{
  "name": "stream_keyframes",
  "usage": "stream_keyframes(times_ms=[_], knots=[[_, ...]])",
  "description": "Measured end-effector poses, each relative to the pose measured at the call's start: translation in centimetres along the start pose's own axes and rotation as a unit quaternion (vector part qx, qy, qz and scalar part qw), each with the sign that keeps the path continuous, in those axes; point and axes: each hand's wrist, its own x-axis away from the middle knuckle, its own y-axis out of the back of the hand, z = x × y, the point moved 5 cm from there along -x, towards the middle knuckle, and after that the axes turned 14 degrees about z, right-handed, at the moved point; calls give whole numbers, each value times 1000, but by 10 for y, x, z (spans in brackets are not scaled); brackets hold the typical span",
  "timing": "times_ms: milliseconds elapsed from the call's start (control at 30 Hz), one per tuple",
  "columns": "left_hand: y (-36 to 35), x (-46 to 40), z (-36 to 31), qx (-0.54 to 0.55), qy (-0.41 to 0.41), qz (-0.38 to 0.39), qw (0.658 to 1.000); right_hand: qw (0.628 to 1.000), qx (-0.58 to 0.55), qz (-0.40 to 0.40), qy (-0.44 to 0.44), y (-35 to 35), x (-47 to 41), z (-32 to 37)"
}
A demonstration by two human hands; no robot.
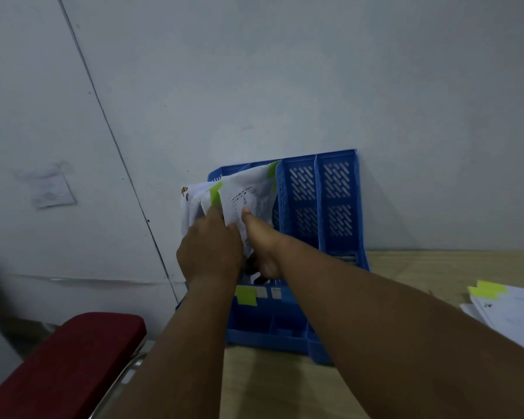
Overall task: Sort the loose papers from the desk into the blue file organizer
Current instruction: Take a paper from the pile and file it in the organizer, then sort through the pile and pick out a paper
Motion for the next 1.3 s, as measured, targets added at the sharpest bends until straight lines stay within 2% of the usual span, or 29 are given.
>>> stream_keyframes(times_ms=[267, 400, 600, 767, 1033, 1133, 1300], knots=[[-17, 8, 3, 152, -28, 6, 988, 999, -29, 16, -19, -2, 20, 3], [-10, 21, 4, 203, -24, -27, 979, 1000, 9, -10, -20, -5, 36, 10], [1, 46, -9, 143, -50, -40, 988, 991, 101, -82, 36, 0, 65, 22], [1, 75, -40, 161, -106, 19, 981, 947, 261, -138, 126, 20, 146, 20], [-11, 140, -120, 225, -182, 121, 950, 902, 287, -274, 169, 88, 280, -26], [-17, 163, -149, 271, -203, 148, 929, 885, 302, -315, 161, 112, 315, -45], [-39, 206, -200, 336, -198, 223, 893, 847, 360, -379, 94, 163, 374, -74]])
